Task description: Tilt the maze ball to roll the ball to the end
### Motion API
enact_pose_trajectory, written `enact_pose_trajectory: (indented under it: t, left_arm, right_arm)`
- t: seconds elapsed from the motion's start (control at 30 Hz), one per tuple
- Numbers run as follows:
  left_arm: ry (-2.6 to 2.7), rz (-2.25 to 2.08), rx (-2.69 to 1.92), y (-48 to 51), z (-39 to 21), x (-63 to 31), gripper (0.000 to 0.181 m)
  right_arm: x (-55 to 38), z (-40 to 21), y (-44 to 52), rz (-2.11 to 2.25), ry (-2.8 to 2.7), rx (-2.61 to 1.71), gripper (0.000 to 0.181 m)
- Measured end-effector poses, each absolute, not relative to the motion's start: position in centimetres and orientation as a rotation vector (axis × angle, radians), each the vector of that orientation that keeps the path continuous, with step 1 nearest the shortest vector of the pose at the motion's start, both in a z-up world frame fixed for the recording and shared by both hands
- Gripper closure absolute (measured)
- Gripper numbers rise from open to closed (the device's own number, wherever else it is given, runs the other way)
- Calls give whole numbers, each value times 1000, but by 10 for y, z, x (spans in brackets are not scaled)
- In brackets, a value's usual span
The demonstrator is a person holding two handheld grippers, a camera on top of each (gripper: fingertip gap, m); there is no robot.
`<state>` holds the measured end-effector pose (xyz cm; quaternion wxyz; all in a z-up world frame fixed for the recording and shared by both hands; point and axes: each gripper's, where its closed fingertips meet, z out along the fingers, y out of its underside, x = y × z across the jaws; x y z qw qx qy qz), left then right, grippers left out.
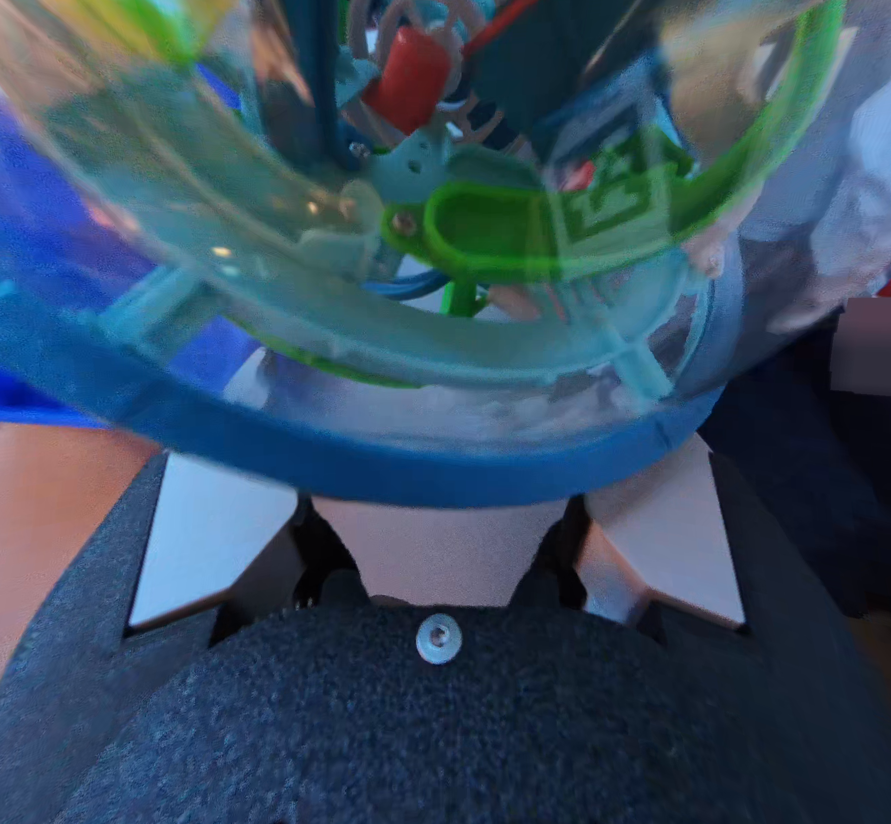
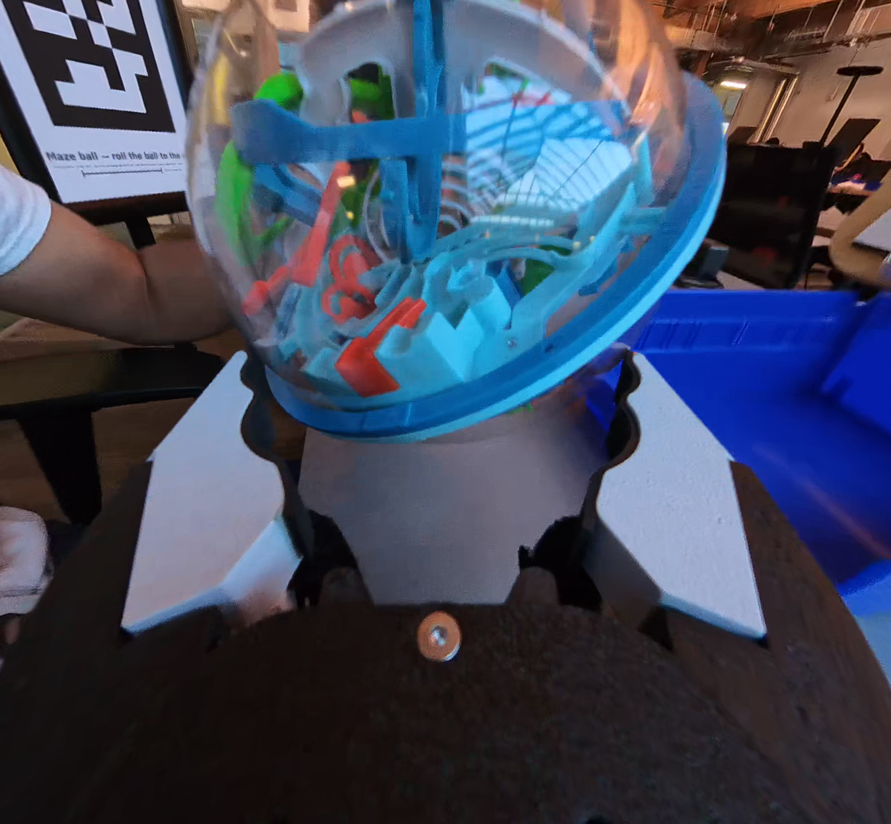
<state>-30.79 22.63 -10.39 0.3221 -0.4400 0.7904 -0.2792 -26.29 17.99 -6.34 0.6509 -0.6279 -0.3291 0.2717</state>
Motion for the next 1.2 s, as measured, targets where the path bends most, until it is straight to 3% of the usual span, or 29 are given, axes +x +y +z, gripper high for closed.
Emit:
enact_pose_trajectory:
  t: [0.37, 0.53, 0.93, 1.2]
  left_arm:
    - [2037, -8, -728, 164, 125, -307, 53]
    - [2000, 211, -598, 116, 194, -314, 53]
    - [2031, 610, -566, 63, 246, -323, 53]
    - [2044, 554, -670, 61, 238, -353, 54]
  right_arm:
    - [-261, 123, 103, 174, -918, -1039, 43]
    - [-265, 174, 63, 42, -936, -944, 43]
    - [-271, 202, 28, 22, -850, -802, 43]
    - [-300, 208, 7, 123, -835, -711, 44]
